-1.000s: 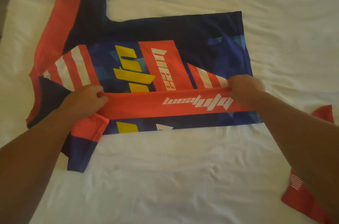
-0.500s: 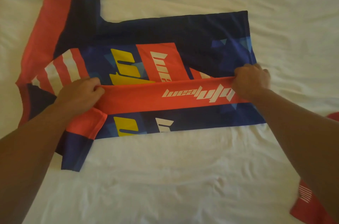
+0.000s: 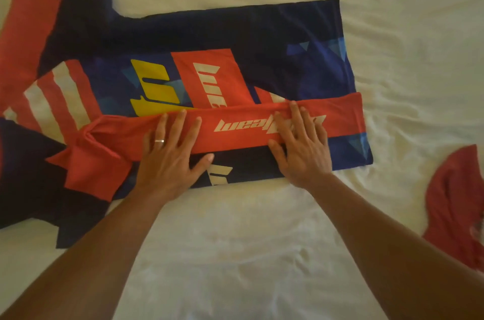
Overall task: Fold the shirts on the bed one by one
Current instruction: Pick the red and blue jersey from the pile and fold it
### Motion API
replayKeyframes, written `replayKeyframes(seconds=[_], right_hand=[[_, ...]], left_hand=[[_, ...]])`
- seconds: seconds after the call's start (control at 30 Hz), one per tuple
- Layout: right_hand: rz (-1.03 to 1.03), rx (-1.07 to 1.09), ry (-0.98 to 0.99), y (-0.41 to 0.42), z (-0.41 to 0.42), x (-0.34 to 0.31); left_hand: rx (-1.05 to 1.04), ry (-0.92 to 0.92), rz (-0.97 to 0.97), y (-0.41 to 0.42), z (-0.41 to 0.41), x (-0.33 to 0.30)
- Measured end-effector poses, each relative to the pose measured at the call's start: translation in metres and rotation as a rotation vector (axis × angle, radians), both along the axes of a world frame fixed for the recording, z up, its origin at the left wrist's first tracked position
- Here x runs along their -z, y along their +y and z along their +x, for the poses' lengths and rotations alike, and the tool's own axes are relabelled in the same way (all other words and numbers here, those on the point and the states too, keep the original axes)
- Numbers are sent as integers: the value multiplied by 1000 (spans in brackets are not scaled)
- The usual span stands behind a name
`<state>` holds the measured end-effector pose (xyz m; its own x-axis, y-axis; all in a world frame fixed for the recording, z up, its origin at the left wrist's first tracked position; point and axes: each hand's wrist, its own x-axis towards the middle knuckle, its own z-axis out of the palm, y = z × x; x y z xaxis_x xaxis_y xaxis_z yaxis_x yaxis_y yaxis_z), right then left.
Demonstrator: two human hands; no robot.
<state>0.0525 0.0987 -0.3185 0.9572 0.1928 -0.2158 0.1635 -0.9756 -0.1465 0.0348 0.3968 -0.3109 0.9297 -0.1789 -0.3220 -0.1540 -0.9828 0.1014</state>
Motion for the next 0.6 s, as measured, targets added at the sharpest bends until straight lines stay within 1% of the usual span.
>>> replayKeyframes(seconds=[0.13,0.2,0.3,0.4,0.47,0.5,0.6], right_hand=[[-67,132,-2,-52,0,10],[-79,201,44,-72,4,7],[-106,215,66,-65,4,0],[-67,266,29,-30,3,-17],[6,234,4,7,-4,-28],[53,183,-9,29,-8,-32],[159,-62,-23,100,-22,-33]], left_hand=[[-8,2,5,7,-2,16],[-3,18,-6,3,2,17],[-32,13,-24,3,-1,7],[-183,-106,-23,12,-20,-18],[-321,-196,-16,26,-44,-32],[-387,-223,2,35,-58,-37],[-543,-201,59,68,-93,-42]])
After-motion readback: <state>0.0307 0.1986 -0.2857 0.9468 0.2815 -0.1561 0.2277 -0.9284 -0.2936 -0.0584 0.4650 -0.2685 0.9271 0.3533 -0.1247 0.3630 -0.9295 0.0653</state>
